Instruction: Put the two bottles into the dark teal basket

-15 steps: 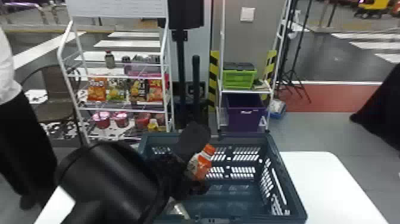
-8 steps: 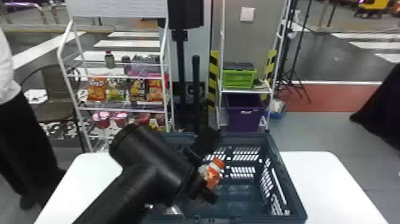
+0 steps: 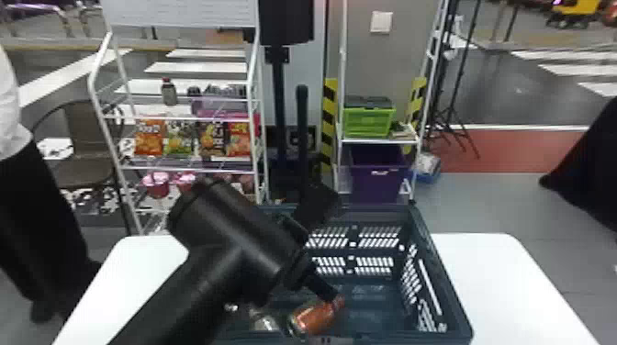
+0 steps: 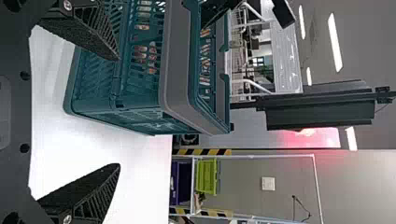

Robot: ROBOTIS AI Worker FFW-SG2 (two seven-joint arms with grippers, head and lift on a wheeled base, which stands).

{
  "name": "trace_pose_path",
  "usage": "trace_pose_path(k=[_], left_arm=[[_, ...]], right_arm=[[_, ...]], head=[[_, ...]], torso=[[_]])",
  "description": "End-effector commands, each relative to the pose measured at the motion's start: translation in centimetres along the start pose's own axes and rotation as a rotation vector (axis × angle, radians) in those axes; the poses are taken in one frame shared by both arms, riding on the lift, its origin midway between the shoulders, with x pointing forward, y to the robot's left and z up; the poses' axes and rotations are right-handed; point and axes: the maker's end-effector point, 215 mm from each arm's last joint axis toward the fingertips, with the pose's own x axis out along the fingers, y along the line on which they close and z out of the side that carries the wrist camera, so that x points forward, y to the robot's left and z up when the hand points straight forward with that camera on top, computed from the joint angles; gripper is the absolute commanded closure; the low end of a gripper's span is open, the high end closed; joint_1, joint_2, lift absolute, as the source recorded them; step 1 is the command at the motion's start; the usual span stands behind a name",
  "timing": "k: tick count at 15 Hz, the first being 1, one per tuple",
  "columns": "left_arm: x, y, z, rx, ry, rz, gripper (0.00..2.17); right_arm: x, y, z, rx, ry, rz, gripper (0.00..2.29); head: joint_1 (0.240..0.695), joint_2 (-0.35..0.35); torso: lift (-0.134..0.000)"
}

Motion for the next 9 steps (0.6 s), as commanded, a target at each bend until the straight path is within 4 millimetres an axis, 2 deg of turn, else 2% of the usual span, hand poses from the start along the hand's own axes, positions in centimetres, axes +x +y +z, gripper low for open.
trace_pose_path(k=[1,2,4,6,8,9], left_arm=[[-2.5,2.6,0.6,-0.084,-0.089,0.050,0.04],[-3.8,3.8,0.6,-0.119,-0.129,0.080,0.06],[-6.5,4.5,0.3,-0.190,-0.213,0.103,0.08],[-10.2,5.4,-0.6,-0.226,-0.313,0.194,0.09],[-13.9,5.6,-2.8,-0.264,-0.381,0.278,0.10],[-15.4,5.5,-4.8,-0.289,-0.383,0.326,0.10]], right_arm=[[0.2,0.0,0.1,-0.002,-0.003,0.001,0.07],[0.2,0.2,0.1,0.002,-0.004,0.003,0.07],[0.3,0.2,0.3,0.002,-0.007,0.004,0.07],[0.4,0.2,0.6,0.002,-0.007,0.006,0.07],[0.4,0.3,0.6,0.007,-0.007,0.007,0.07],[0.6,0.2,0.8,0.015,-0.013,0.005,0.07]], head=[[0.499,0.000],[0.499,0.000],[0.499,0.000],[0.499,0.000],[0.499,0.000],[0.499,0.000]], torso=[[0.000],[0.000],[0.000],[0.000],[0.000],[0.000]])
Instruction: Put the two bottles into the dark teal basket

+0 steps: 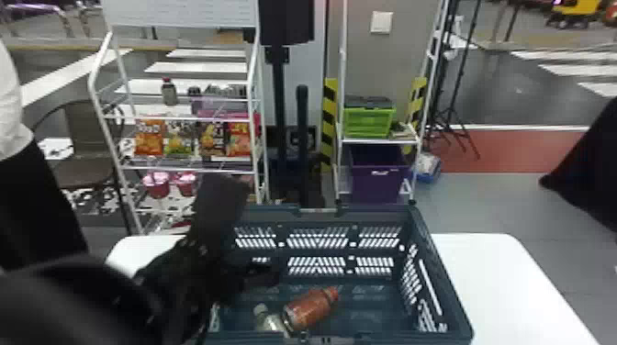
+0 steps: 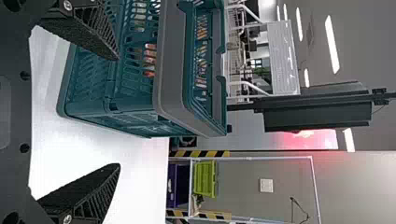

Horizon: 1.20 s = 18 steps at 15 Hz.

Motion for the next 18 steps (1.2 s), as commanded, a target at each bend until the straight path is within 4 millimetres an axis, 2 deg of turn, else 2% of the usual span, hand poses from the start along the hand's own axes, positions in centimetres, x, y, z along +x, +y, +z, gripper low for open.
trace_pose_path(k=[1,2,3,4,5,7,8,12,15,18], left_arm=[[-4.9,1.0,-2.3,-0.036,-0.036,0.071,0.10],[-6.4,1.7,-3.4,-0.047,-0.050,0.114,0.12],[-7.7,2.1,-3.3,-0.052,-0.101,0.148,0.15],[-10.4,2.5,0.6,-0.078,-0.346,0.192,0.17],[-12.2,2.0,0.8,-0.107,-0.418,0.195,0.18],[-14.6,1.8,-3.3,-0.152,-0.424,0.272,0.18],[-15.4,0.7,-5.4,-0.172,-0.428,0.285,0.18],[-16.2,-3.4,-13.4,-0.219,-0.374,0.327,0.18],[-16.9,-6.0,-16.3,-0.258,-0.378,0.337,0.18],[-16.6,-6.4,-17.9,-0.267,-0.361,0.351,0.18]], right_arm=[[0.2,-0.1,0.5,0.015,-0.012,-0.001,0.07],[0.3,-0.1,0.5,0.021,-0.010,0.000,0.07],[0.4,0.0,0.7,0.023,-0.013,0.002,0.07],[0.4,0.1,0.8,0.025,-0.009,0.005,0.07],[0.5,0.2,1.0,0.027,-0.010,0.007,0.07],[0.8,0.4,1.4,0.033,-0.010,0.011,0.07],[0.8,0.5,1.7,0.038,-0.018,0.013,0.07],[1.1,1.2,1.4,0.074,-0.006,0.015,0.07],[1.3,1.0,1.6,0.078,-0.007,-0.003,0.07],[1.5,1.1,1.6,0.088,-0.018,-0.013,0.06]], head=[[0.499,0.000],[0.499,0.000],[0.499,0.000],[0.499,0.000],[0.499,0.000],[0.499,0.000],[0.499,0.000],[0.499,0.000],[0.499,0.000],[0.499,0.000]], torso=[[0.000],[0.000],[0.000],[0.000],[0.000],[0.000],[0.000],[0.000],[0.000],[0.000]])
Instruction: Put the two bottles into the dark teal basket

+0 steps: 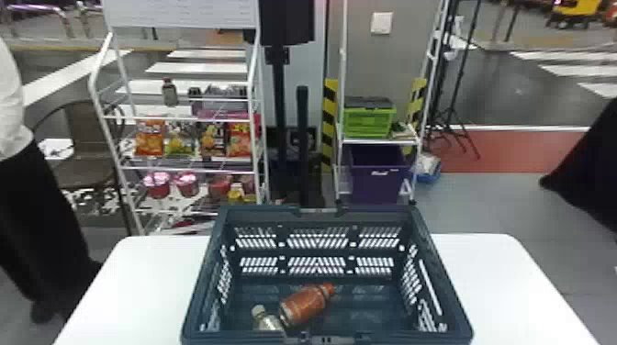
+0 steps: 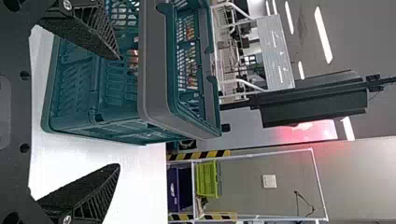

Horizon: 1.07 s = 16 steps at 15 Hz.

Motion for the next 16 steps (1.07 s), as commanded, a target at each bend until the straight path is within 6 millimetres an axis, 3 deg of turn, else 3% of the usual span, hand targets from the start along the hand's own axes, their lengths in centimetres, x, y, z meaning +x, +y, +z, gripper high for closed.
trace_pose_path(k=[1,5,16], left_arm=[[0.0,0.0,-0.8,-0.005,0.008,0.006,0.18],[0.4,0.5,-0.8,-0.017,0.009,0.023,0.17],[0.4,0.9,-0.8,-0.023,0.008,0.046,0.14]], right_arm=[[0.1,0.1,0.2,0.001,-0.015,-0.003,0.06],[-0.1,0.5,1.2,-0.023,-0.053,0.003,0.06],[-0.5,0.5,1.0,-0.020,-0.047,0.002,0.07]], head=[[0.499,0.000],[0.499,0.000],[0.499,0.000]], torso=[[0.000],[0.000],[0.000]])
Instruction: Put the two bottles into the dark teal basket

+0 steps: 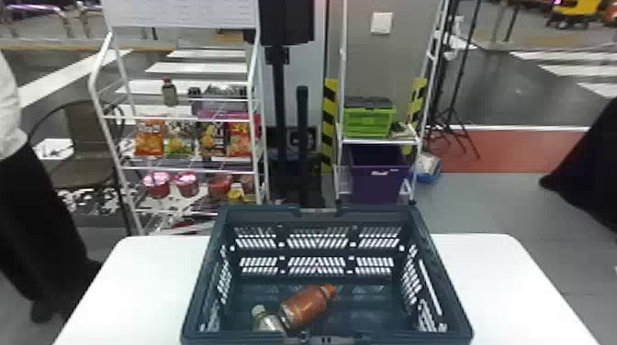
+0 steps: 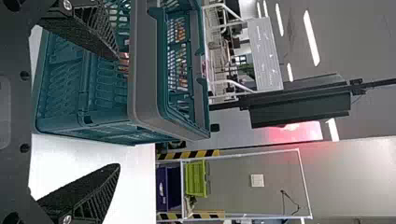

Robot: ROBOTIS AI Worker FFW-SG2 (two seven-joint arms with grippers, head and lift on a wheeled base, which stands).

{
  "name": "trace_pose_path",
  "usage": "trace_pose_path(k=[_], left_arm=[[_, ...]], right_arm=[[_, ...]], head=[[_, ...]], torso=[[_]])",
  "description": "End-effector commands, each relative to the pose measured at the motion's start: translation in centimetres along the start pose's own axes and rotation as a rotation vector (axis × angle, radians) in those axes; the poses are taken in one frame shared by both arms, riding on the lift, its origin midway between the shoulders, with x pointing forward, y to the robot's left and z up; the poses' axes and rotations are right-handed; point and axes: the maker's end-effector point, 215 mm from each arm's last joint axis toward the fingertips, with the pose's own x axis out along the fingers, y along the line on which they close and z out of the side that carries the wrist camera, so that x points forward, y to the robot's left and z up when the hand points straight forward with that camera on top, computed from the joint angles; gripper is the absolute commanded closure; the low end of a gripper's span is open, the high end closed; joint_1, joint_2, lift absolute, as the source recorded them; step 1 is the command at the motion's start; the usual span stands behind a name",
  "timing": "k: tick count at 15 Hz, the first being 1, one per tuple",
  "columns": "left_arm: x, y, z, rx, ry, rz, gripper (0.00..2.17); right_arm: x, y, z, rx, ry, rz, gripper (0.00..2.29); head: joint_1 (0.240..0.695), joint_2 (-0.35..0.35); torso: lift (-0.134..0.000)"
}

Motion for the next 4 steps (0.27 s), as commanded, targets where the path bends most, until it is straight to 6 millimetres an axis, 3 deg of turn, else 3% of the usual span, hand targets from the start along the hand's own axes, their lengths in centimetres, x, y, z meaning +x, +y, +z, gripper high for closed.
trace_pose_path(k=[1,4], left_arm=[[-0.02,0.14,-0.14,0.001,0.002,0.006,0.13],[0.00,0.31,-0.45,0.004,0.007,0.013,0.13]], right_arm=[[0.00,0.07,0.14,0.001,-0.003,0.001,0.07],[0.02,-0.01,0.20,-0.001,-0.005,0.000,0.06]], head=[[0.499,0.000],[0.499,0.000]], torso=[[0.000],[0.000]])
